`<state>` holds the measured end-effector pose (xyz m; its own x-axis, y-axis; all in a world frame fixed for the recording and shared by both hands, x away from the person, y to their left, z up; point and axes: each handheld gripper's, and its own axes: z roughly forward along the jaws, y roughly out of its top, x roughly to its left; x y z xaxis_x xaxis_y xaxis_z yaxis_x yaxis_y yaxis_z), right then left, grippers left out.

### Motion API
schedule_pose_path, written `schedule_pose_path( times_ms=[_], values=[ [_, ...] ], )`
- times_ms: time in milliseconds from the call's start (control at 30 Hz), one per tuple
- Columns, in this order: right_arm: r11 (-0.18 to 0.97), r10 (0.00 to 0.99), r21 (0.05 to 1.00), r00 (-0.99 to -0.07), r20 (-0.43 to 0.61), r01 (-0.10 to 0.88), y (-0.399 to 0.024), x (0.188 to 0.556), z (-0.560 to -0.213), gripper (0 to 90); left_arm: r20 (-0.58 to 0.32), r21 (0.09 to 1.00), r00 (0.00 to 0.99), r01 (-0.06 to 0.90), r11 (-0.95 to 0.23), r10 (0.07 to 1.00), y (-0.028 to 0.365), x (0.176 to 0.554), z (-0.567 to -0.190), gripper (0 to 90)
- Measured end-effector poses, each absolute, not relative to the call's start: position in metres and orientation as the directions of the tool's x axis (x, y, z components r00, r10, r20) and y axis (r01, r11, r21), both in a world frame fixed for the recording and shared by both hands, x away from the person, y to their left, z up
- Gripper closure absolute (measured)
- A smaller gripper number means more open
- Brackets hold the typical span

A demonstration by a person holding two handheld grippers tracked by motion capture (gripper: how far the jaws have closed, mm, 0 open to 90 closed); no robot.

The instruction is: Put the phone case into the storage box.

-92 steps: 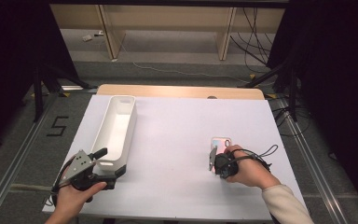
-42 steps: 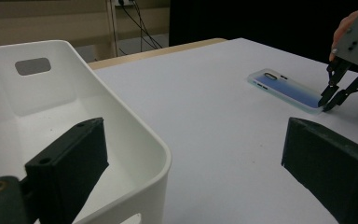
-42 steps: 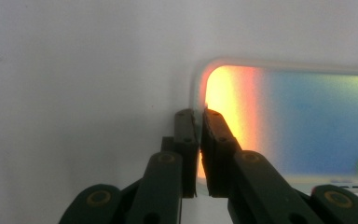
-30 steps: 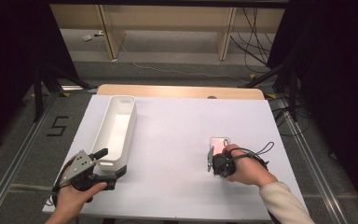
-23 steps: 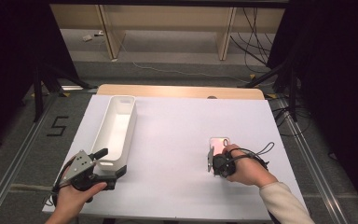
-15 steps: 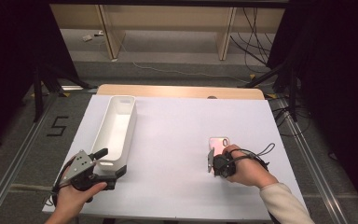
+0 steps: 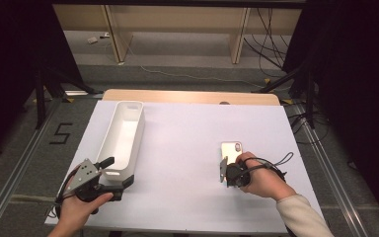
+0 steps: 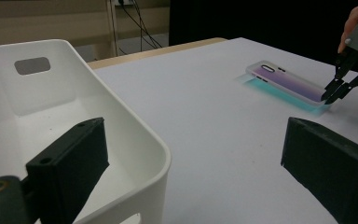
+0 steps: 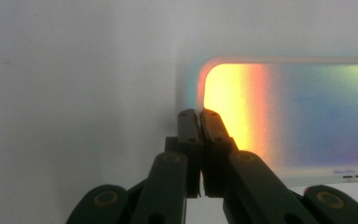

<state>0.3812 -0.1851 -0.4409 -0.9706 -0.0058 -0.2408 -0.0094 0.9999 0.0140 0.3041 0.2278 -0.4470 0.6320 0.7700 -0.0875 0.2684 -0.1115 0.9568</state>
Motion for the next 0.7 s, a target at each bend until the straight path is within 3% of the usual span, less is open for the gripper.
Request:
schedule_pose_path(
  times_ms=[167, 200, 233, 467, 700],
  values=[
    [1.000, 0.006, 0.031, -0.963, -0.270, -0.002, -0.184, 0.378, -0.436, 88.7, -0.091, 0.956, 0.631, 0.271, -0.109, 0.771, 0.228, 0.304, -0.447, 6.2],
    [0.998, 0.045, 0.050, -0.963, -0.267, 0.033, -0.184, 0.375, -0.436, 88.8, -0.091, 0.957, 0.630, 0.271, -0.108, 0.771, 0.228, 0.304, -0.447, 6.2],
    [0.999, 0.013, 0.043, -0.958, -0.286, 0.000, -0.184, 0.376, -0.435, 88.7, -0.091, 0.956, 0.630, 0.271, -0.109, 0.771, 0.228, 0.304, -0.447, 6.2],
    [0.995, 0.070, 0.083, -0.949, -0.308, 0.046, -0.185, 0.373, -0.430, 88.7, -0.091, 0.956, 0.631, 0.272, -0.110, 0.770, 0.228, 0.304, -0.447, 6.3],
    [0.995, 0.064, 0.096, -0.944, -0.323, 0.035, -0.183, 0.372, -0.426, 88.7, -0.091, 0.957, 0.632, 0.270, -0.109, 0.770, 0.228, 0.304, -0.447, 6.3]
  ],
)
